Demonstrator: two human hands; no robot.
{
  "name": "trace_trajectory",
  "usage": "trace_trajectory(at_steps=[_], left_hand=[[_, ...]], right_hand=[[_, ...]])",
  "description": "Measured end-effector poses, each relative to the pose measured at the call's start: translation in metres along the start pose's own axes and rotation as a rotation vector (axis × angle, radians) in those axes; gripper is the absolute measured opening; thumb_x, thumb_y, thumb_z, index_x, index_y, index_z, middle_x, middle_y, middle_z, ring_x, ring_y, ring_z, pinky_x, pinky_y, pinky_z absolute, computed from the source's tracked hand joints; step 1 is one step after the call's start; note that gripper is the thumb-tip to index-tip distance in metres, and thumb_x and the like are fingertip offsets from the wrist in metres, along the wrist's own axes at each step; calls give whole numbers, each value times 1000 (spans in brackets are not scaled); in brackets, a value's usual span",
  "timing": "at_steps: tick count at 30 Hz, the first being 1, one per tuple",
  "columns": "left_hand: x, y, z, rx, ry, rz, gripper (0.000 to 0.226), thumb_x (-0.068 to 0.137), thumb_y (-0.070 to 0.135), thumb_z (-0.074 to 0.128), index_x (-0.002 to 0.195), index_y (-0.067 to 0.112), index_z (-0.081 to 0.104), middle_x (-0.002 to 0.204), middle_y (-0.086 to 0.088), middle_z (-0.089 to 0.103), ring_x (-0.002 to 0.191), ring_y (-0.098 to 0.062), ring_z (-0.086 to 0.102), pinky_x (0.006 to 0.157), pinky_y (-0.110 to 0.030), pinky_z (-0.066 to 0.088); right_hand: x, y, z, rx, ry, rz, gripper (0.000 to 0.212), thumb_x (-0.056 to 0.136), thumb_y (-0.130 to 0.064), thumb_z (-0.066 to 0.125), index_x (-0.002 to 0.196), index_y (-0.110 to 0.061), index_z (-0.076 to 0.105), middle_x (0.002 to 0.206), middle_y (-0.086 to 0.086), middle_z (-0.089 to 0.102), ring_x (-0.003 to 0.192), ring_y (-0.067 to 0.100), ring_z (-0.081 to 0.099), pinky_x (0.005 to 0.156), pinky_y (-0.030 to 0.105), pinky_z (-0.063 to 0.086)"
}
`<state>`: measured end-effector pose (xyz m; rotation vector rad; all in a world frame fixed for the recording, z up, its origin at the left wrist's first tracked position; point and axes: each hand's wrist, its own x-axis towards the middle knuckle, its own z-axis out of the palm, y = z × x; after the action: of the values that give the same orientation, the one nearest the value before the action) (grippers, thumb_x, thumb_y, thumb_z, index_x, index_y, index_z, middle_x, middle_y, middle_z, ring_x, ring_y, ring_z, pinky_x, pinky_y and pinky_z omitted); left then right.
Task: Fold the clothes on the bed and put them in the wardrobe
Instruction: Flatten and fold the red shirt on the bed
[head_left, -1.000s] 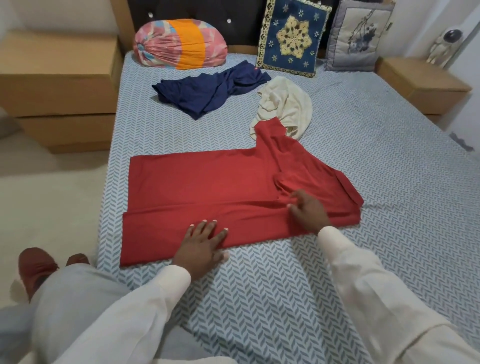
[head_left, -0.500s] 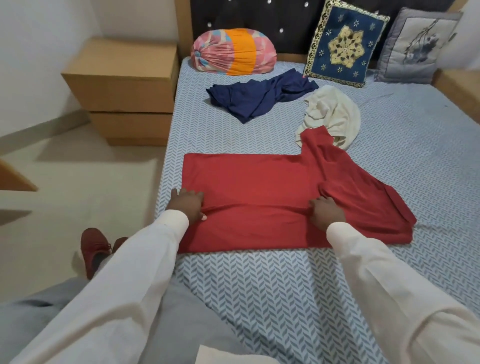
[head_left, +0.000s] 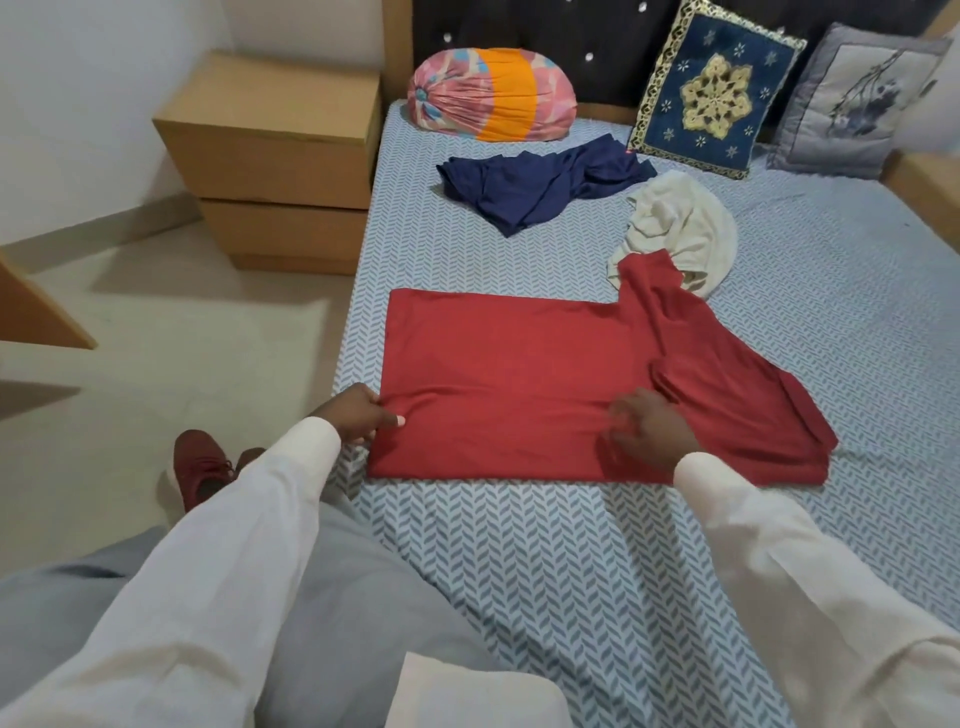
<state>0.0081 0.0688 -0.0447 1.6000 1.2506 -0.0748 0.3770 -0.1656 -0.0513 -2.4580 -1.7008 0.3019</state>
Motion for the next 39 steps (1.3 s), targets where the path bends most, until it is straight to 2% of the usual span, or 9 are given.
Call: trace_trajectory(at_steps=[3,6,12,20,23,27,32,36,39], left_hand=[[0,-11,10,-15,67,22,18,79,16,78,79,6,63,72,-10,63,62,-21,57,58,-25,43],[-2,-20,19,-39,131,20,16,74,16,80,78,6,67,77,-9,68,67,-22,63,61,-26,47],[-12,-26,27,-40,266,39,17,83,23,72,86,7,70,90,-11,71,87,-29,67,86,-38,54],[-22,-35,23,-55,220,105,19,86,22,71,69,17,62,76,-4,63,76,-23,57,84,-37,50],[-28,-44,21,-27,200,97,16,84,21,74,73,14,65,79,-6,66,78,-25,61,88,-40,51],[-34,-48,28,83,234,116,12,84,24,74,88,15,68,95,-8,71,91,-28,66,90,-39,52],[-35,-47,37,193,338,99,26,86,29,69,107,14,66,109,-10,68,101,-30,61,90,-37,49],[-34,-43,39,188,392,112,25,91,29,61,112,16,64,111,-11,67,102,-33,60,88,-37,48],[-34,-39,43,200,432,116,25,94,29,55,114,14,60,112,-14,66,103,-36,59,87,-39,47]], right_hand=[[-15,-6,20,-34,-133,-126,18,83,-40,60,94,-31,72,99,-7,68,96,24,60,86,39,50],[-27,-17,27,-20,-9,-5,9,87,-28,65,93,-29,72,97,-6,64,98,21,58,75,37,53],[-24,-29,26,-89,-64,15,6,89,-20,57,94,-19,59,102,2,56,104,26,51,69,36,46],[-44,-24,14,-21,-33,-19,15,84,-6,56,87,-20,52,93,1,52,92,25,49,72,39,44],[-52,-21,15,-36,-46,-41,12,87,-4,53,90,-15,55,95,3,53,92,24,48,72,34,38],[-53,-22,22,-34,-73,-26,8,90,-9,51,91,-17,53,95,4,51,95,29,50,78,41,45],[-63,-22,23,39,22,20,19,80,-17,63,88,-18,47,89,-2,46,87,24,48,68,37,44],[-87,4,30,-8,165,84,17,74,-19,74,87,-17,64,86,1,58,82,27,55,64,29,41],[-92,15,36,9,208,42,15,80,-22,72,94,-19,71,92,1,65,81,29,57,71,34,47]])
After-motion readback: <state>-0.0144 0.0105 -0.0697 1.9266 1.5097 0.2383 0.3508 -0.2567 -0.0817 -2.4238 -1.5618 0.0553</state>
